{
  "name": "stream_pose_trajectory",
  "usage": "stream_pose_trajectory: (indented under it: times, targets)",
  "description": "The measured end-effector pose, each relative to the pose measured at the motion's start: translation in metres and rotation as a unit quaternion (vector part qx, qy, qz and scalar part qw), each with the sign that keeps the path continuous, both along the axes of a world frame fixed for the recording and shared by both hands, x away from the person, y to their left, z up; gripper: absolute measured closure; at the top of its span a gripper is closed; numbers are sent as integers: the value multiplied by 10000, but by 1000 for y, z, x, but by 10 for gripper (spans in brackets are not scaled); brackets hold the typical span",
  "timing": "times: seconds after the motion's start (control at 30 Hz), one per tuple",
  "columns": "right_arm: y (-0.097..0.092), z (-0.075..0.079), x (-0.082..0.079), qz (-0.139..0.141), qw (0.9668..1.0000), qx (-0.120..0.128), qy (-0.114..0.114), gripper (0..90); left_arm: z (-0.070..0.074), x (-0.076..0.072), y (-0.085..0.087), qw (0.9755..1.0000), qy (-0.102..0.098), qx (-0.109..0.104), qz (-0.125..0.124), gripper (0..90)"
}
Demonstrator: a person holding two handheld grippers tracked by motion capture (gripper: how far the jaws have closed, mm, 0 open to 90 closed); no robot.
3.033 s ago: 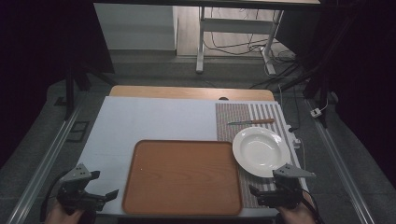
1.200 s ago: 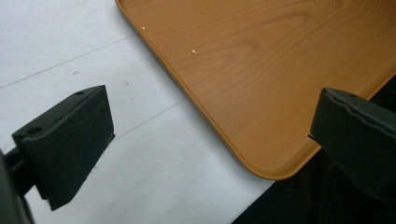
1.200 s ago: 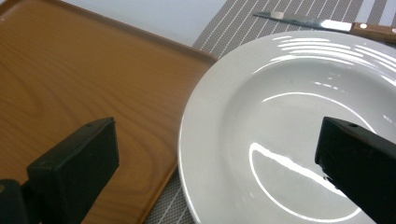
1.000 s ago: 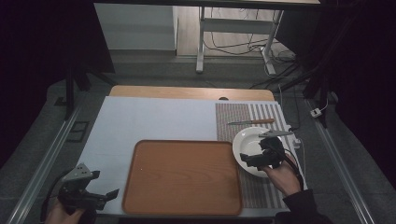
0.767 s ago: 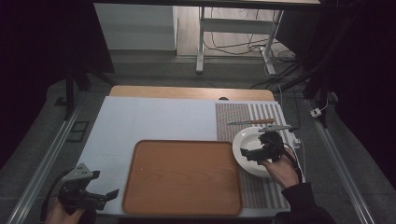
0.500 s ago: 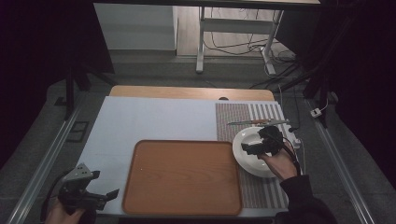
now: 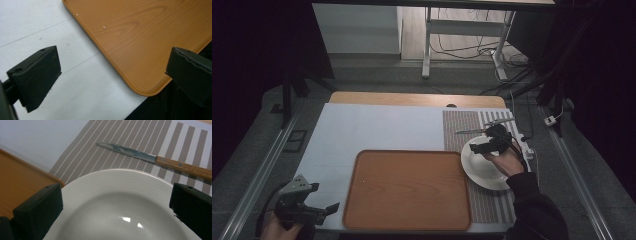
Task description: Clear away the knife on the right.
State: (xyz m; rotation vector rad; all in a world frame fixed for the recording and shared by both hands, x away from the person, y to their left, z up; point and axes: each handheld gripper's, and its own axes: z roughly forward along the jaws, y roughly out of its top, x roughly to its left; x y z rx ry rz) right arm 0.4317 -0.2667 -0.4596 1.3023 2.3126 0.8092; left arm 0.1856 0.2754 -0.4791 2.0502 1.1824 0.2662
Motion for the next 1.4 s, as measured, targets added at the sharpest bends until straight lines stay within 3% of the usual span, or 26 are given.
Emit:
stream_pose_trajectory:
  times: [0.63, 0.83, 0.93, 1.0, 1.2, 1.3, 1.37, 1.4]
  targets:
    - [-1, -11, 48, -193, 9993, -314, 29, 6, 0, 0, 0, 10000, 2, -2, -2, 1]
    - [-2, -11, 58, -215, 9993, -311, 32, 76, 0, 0, 0, 10000, -1, -1, -4, 2]
    - [-4, -11, 65, -216, 9992, -333, 32, 164, 0, 0, 0, 10000, 1, 0, -7, 3]
    - [-6, -11, 69, -187, 9992, -365, 23, 269, 0, 0, 0, 10000, -3, 3, -9, 3]
    - [-17, -11, 83, -7, 9990, -361, 274, 655, 0, 0, 0, 10000, 5, 1, -6, 4]
    - [-22, -13, 90, -101, 9988, -373, 292, 815, 0, 0, 0, 10000, -6, -2, 0, 4]
    - [-25, -15, 95, -133, 9986, -399, 315, 900, -1, 0, 0, 10000, -7, -3, 9, 4]
    - [-26, -16, 97, -158, 9985, -417, 320, 900, -1, 0, 0, 10000, -7, -2, 8, 4]
